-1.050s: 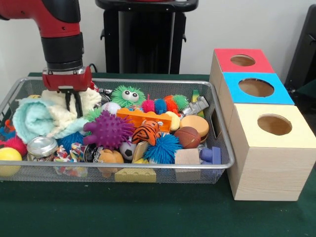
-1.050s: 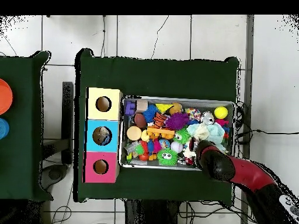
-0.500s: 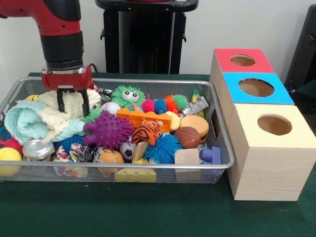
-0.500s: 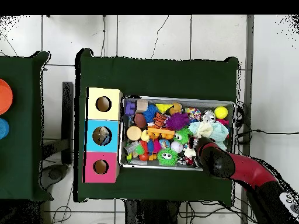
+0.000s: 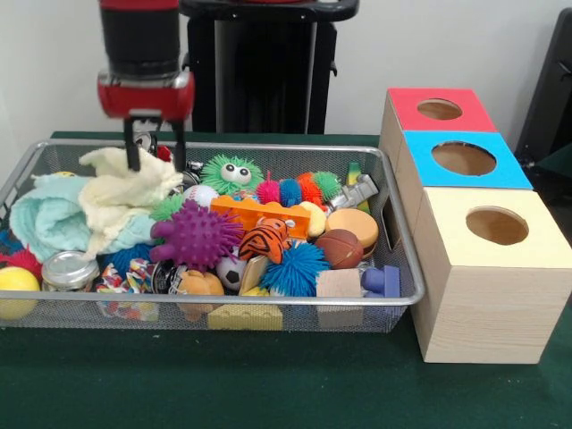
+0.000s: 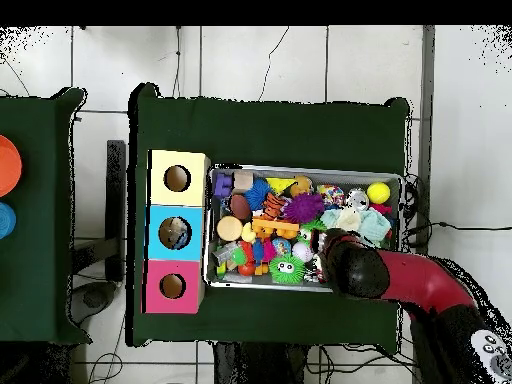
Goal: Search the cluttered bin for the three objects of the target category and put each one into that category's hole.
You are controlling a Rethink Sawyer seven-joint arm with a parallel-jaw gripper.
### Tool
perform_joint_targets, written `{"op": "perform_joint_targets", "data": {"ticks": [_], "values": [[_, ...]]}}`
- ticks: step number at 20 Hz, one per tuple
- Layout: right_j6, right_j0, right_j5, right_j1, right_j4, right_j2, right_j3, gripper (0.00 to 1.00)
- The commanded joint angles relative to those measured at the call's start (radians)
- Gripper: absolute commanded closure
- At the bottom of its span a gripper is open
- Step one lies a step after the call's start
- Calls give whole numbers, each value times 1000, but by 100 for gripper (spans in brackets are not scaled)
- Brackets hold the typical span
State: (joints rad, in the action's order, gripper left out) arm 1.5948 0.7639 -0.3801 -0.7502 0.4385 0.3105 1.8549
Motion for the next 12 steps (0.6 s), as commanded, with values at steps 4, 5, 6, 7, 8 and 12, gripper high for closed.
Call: {"op": "perform_joint_targets", "data": {"ticks": [4,5,6,7,8,12], "values": [[422,-207,-57,-221,-199,-217,276,0],[430,-201,1,-184,-212,-219,290,0],[428,-190,67,-146,-217,-214,302,0],[419,-177,130,-104,-219,-210,304,0],[418,-168,183,-72,-221,-202,315,0],[442,-151,315,26,-239,-185,334,0]]}}
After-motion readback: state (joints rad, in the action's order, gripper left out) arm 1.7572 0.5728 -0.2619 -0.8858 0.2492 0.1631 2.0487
